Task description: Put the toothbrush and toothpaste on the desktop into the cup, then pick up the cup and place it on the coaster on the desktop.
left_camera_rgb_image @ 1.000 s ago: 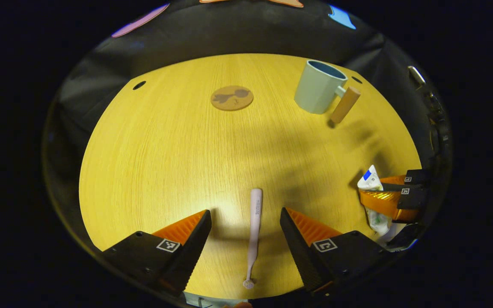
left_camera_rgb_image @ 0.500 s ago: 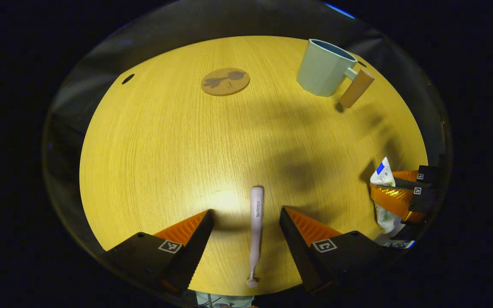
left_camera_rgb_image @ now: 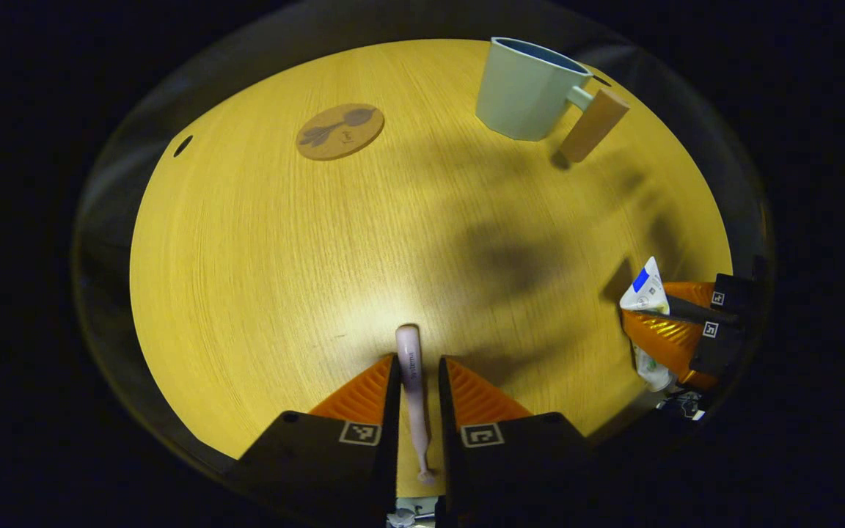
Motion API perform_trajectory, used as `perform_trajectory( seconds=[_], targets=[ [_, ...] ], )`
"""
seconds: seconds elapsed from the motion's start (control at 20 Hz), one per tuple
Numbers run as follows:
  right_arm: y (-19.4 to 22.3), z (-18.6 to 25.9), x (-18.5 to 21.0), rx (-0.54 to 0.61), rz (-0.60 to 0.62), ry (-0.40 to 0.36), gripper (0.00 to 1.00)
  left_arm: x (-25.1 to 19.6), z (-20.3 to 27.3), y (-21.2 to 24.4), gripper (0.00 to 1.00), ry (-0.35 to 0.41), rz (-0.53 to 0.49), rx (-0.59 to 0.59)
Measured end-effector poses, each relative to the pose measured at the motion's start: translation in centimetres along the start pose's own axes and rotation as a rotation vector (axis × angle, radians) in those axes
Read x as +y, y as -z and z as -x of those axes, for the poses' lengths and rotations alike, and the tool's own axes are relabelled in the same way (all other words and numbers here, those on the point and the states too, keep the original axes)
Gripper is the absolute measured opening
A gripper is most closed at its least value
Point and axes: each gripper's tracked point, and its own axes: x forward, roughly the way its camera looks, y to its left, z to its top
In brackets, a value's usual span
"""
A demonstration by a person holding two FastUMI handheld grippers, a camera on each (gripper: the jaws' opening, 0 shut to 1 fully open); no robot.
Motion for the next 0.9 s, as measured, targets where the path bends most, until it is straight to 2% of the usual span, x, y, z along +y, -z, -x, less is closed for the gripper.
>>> perform_trajectory(
  seconds=[0.05, 0.15, 0.3, 0.5, 0.65, 0.7, 0.75, 0.9],
  targets=[
    [0.0, 0.0, 0.0, 0.000, 0.002, 0.000, 0.12, 0.0, -0.1, -0.1, 0.14, 0.007, 0.009, -0.009],
    [0.1, 0.0, 0.0, 0.000, 0.004, 0.000, 0.15, 0.0, 0.0, -0.2, 0.06, 0.030, 0.023, -0.025],
    [0.0, 0.0, 0.0, 0.002, 0.011, 0.003, 0.15, 0.0, 0.0, -0.1, 0.00, 0.048, 0.050, -0.053],
    [0.0, 0.1, -0.1, -0.006, 0.010, 0.008, 0.15, -0.1, 0.2, -0.2, 0.00, 0.054, 0.084, -0.110],
    [0.0, 0.1, 0.2, -0.004, -0.036, -0.009, 0.14, -0.4, 0.4, 0.0, 0.00, 0.093, 0.121, -0.154],
    [-0.3, 0.2, -0.2, -0.027, -0.066, 0.007, 0.14, -0.3, 0.4, 0.2, 0.00, 0.098, 0.139, -0.159],
    [-0.3, 0.4, 0.3, -0.039, -0.080, 0.011, 0.05, -0.4, 0.8, 0.2, 0.00, 0.103, 0.148, -0.171],
    [0.0, 0.1, 0.6, -0.033, -0.096, 0.012, 0.05, -0.4, 1.7, 0.2, 0.00, 0.113, 0.155, -0.208]
  ],
)
